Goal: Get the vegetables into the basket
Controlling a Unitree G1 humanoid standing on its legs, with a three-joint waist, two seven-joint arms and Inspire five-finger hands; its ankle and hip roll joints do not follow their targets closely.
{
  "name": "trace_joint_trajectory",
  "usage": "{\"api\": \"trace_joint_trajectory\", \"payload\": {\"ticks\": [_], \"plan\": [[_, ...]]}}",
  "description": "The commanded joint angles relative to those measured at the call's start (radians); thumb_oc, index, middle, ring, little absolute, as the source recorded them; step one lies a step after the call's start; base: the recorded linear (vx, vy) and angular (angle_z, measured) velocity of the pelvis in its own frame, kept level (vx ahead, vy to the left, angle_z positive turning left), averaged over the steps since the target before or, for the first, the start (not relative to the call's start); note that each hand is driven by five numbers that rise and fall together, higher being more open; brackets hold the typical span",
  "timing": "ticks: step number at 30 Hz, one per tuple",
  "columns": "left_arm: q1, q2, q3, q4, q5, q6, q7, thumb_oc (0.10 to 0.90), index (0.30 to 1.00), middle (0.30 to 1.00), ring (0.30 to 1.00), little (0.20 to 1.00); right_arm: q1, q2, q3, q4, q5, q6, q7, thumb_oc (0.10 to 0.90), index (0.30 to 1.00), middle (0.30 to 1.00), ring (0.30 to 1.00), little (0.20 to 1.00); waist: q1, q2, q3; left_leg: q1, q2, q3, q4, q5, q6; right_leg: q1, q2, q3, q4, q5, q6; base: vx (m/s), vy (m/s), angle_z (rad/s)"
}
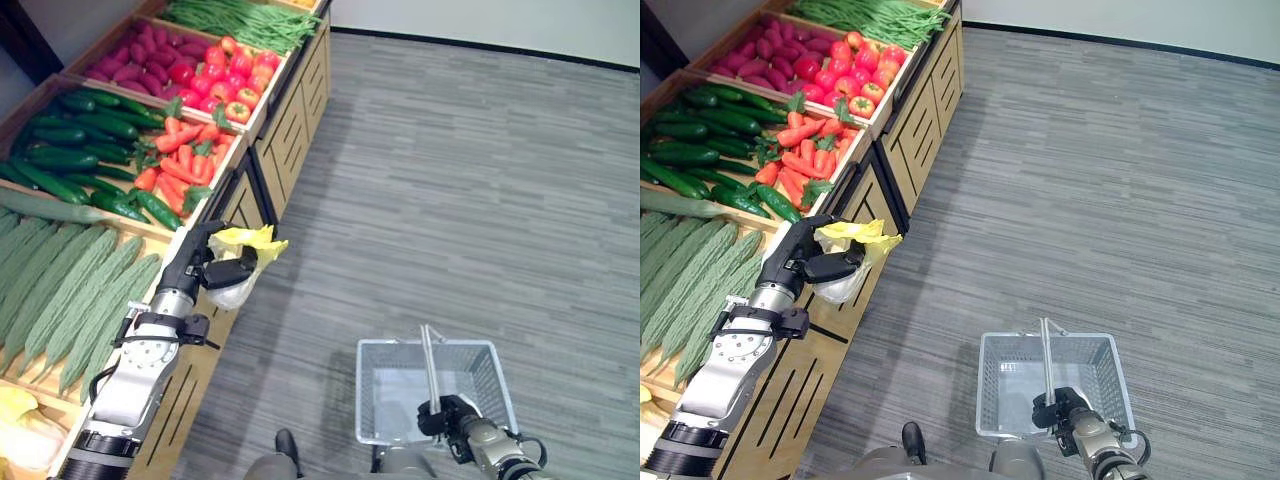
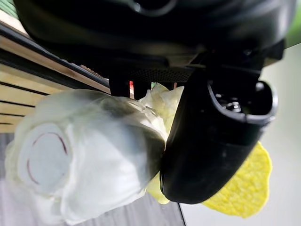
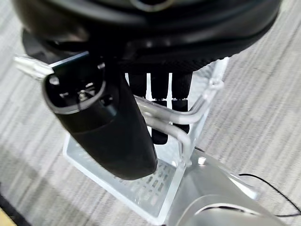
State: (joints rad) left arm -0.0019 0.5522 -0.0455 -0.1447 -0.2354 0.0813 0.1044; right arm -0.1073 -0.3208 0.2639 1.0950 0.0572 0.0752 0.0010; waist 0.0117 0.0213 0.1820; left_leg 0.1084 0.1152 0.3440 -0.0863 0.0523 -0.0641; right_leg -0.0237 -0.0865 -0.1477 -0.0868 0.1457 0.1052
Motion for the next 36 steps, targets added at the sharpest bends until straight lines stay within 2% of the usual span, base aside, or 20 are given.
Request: {"api": "trace_joint_trajectory", "payload": {"ticks": [1,3,4,5,6,7,8,9,10,11,12,14,16,17,22,23,25,30,36], "plan": [[-0.082,0.04,0.04,-0.075,-0.003,-0.094,0.011,0.4,0.3,0.3,0.3,0.3,0.004,0.006,0.028,-0.017,-0.013,-0.02,0.007,0.4,0.3,0.3,0.3,0.3,-0.012,-0.035,-0.061,-0.012,-0.032,-0.038,0.081,-0.092,-0.012,-0.033,-0.079,-0.045,0.1,-0.066,0.066,0.06,-0.151,0.11],[-0.091,0.031,0.03,-0.056,-0.01,-0.086,0.009,0.4,0.3,0.3,0.3,0.3,0.013,-0.001,0.02,-0.011,0.001,-0.019,0.005,0.4,0.3,0.3,0.3,0.3,-0.023,-0.03,-0.053,-0.026,-0.007,-0.065,0.147,-0.085,-0.029,-0.03,-0.049,-0.041,0.121,-0.103,0.037,0.05,-0.187,0.11],[-0.092,0.031,0.029,-0.055,-0.01,-0.087,0.009,0.4,0.3,0.3,0.3,0.3,0.013,-0.001,0.019,-0.011,0.001,-0.019,0.005,0.4,0.3,0.3,0.3,0.3,-0.025,-0.029,-0.052,-0.029,-0.004,-0.068,0.154,-0.087,-0.031,-0.029,-0.047,-0.043,0.122,-0.104,0.036,0.03,-0.185,0.2],[-0.093,0.024,0.026,-0.049,-0.015,-0.085,0.005,0.4,0.3,0.3,0.3,0.3,0.013,-0.006,0.019,-0.002,0.004,-0.017,0.006,0.4,0.3,0.3,0.3,0.3,-0.022,-0.031,-0.04,-0.055,0.007,-0.094,0.238,-0.073,-0.042,-0.015,-0.037,-0.045,0.123,-0.112,0.022,0.02,-0.177,0.2],[-0.096,0.01,0.017,-0.039,-0.029,-0.084,0.003,0.4,0.3,0.3,0.3,0.3,0.015,-0.018,0.013,0.001,0.01,-0.017,0.006,0.4,0.3,0.3,0.3,0.3,-0.007,-0.042,-0.018,-0.107,-0.001,-0.159,0.36,-0.038,-0.057,0.0,-0.032,-0.041,0.124,-0.112,0.004,0.04,-0.18,0.14],[-0.095,0.005,0.008,-0.036,-0.029,-0.085,0.009,0.4,0.3,0.3,0.3,0.3,0.013,-0.025,0.011,0.004,0.011,-0.014,0.001,0.4,0.3,0.3,0.3,0.3,0.001,-0.044,-0.009,-0.125,-0.027,-0.221,0.36,-0.053,-0.056,0.01,-0.03,-0.038,0.121,-0.121,0.004,0.06,-0.097,0.04],[-0.093,0.002,0.01,-0.035,-0.031,-0.082,0.007,0.4,0.3,0.3,0.3,0.3,0.01,-0.026,0.01,0.006,0.012,-0.013,0.002,0.4,0.3,0.3,0.3,0.3,0.007,-0.048,-0.015,-0.146,-0.048,-0.256,0.293,-0.066,-0.045,0.01,-0.032,-0.029,0.112,-0.12,0.011,0.05,0.002,-0.07],[-0.093,0.002,0.01,-0.035,-0.031,-0.082,0.007,0.4,0.3,0.3,0.3,0.3,0.01,-0.026,0.01,0.006,0.012,-0.013,0.002,0.4,0.3,0.3,0.3,0.3,0.007,-0.048,-0.015,-0.146,-0.048,-0.256,0.293,-0.066,-0.045,0.01,-0.032,-0.029,0.112,-0.12,0.011,0.17,0.081,-0.15],[-0.075,-0.01,0.004,-0.029,-0.034,-0.076,0.006,0.4,0.3,0.3,0.3,0.3,0.017,-0.03,0.003,0.012,0.017,-0.009,0.004,0.4,0.3,0.3,0.3,0.3,0.021,-0.049,-0.025,-0.177,-0.041,-0.309,0.178,-0.047,-0.036,0.028,-0.034,0.002,0.097,-0.126,0.027,0.19,0.084,-0.37],[-0.06,-0.006,0.004,-0.02,-0.013,-0.066,0.011,0.4,0.3,0.3,0.3,0.3,0.031,-0.038,-0.004,0.018,0.009,0.001,0.009,0.4,0.3,0.3,0.3,0.3,0.028,-0.047,-0.024,-0.19,-0.037,-0.308,0.154,-0.022,-0.04,0.038,-0.038,0.005,0.101,-0.129,0.029,0.23,0.092,-0.16],[-0.05,-0.002,-0.002,-0.025,-0.033,-0.073,-0.01,0.4,0.3,0.3,0.3,0.3,0.029,-0.037,-0.006,0.011,0.015,-0.005,0.011,0.4,0.3,0.3,0.3,0.3,0.032,-0.053,-0.021,-0.186,-0.061,-0.331,0.204,-0.061,-0.035,0.037,-0.047,0.018,0.12,-0.14,0.027,0.13,0.051,-0.31],[-0.037,-0.006,-0.021,-0.029,-0.034,-0.063,-0.031,0.4,0.3,0.3,0.3,0.3,0.025,-0.033,-0.012,0.001,0.023,-0.005,0.01,0.4,0.3,0.3,0.3,0.3,0.024,-0.046,-0.027,-0.171,-0.054,-0.306,0.182,-0.061,-0.023,0.038,-0.047,0.03,0.127,-0.147,0.03,0.09,0.116,-0.73],[-0.009,-0.004,-0.049,-0.001,-0.023,-0.046,-0.061,0.4,0.3,0.3,0.3,0.3,0.015,-0.034,-0.033,-0.035,0.042,-0.005,-0.004,0.4,0.3,0.3,0.3,0.3,0.017,-0.039,-0.029,-0.152,-0.068,-0.274,0.183,-0.082,-0.003,0.044,-0.061,0.056,0.126,-0.147,0.038,0.12,0.231,-1.03],[0.016,0.015,-0.057,0.035,0.013,-0.025,-0.078,0.4,0.3,0.3,0.3,0.3,0.002,-0.04,-0.035,-0.108,0.048,0.0,-0.004,0.4,0.3,0.3,0.3,0.3,0.014,-0.038,-0.032,-0.13,-0.08,-0.245,0.175,-0.097,0.014,0.043,-0.072,0.081,0.124,-0.141,0.051,0.1,0.179,-0.79],[0.016,0.041,-0.07,0.082,0.117,-0.002,-0.1,0.4,0.3,0.3,0.3,0.3,-0.012,-0.054,-0.038,-0.196,0.046,0.014,-0.01,0.4,0.3,0.3,0.3,0.3,0.019,-0.04,-0.036,-0.11,-0.085,-0.218,0.156,-0.104,0.024,0.034,-0.075,0.107,0.12,-0.129,0.062,0.04,0.083,-0.41],[-0.013,0.071,-0.094,0.116,0.231,0.015,-0.09,0.4,0.3,0.3,0.3,0.3,-0.039,-0.063,-0.051,-0.258,0.067,0.02,-0.027,0.4,0.3,0.3,0.3,0.3,0.02,-0.04,-0.041,-0.1,-0.088,-0.207,0.142,-0.106,0.029,0.028,-0.077,0.115,0.114,-0.118,0.071,0.03,0.06,-0.14],[-0.051,0.098,-0.126,0.132,0.32,0.023,-0.094,0.4,0.3,0.3,0.3,0.3,-0.066,-0.068,-0.061,-0.309,0.092,0.026,-0.045,0.4,0.3,0.3,0.3,0.3,0.027,-0.04,-0.044,-0.089,-0.089,-0.196,0.129,-0.107,0.032,0.025,-0.079,0.123,0.109,-0.111,0.079,0.03,0.054,-0.14],[-0.157,0.15,-0.224,0.116,0.485,0.026,-0.133,0.4,0.3,0.3,0.3,0.3,-0.098,-0.075,-0.05,-0.444,0.102,0.033,-0.041,0.4,0.3,0.3,0.3,0.3,0.033,-0.033,-0.06,-0.056,-0.089,-0.194,0.09,-0.102,0.032,0.031,-0.078,0.122,0.096,-0.108,0.086,0.03,0.023,-0.12],[-0.278,0.155,-0.349,0.085,0.593,0.004,-0.184,0.4,0.3,0.3,0.3,0.3,-0.13,-0.072,-0.004,-0.533,0.092,0.019,-0.039,0.4,0.3,0.3,0.3,0.3,0.033,-0.028,-0.081,-0.026,-0.086,-0.208,0.079,-0.105,0.027,0.059,-0.074,0.101,0.08,-0.119,0.081,0.02,-0.029,0.07]]}}
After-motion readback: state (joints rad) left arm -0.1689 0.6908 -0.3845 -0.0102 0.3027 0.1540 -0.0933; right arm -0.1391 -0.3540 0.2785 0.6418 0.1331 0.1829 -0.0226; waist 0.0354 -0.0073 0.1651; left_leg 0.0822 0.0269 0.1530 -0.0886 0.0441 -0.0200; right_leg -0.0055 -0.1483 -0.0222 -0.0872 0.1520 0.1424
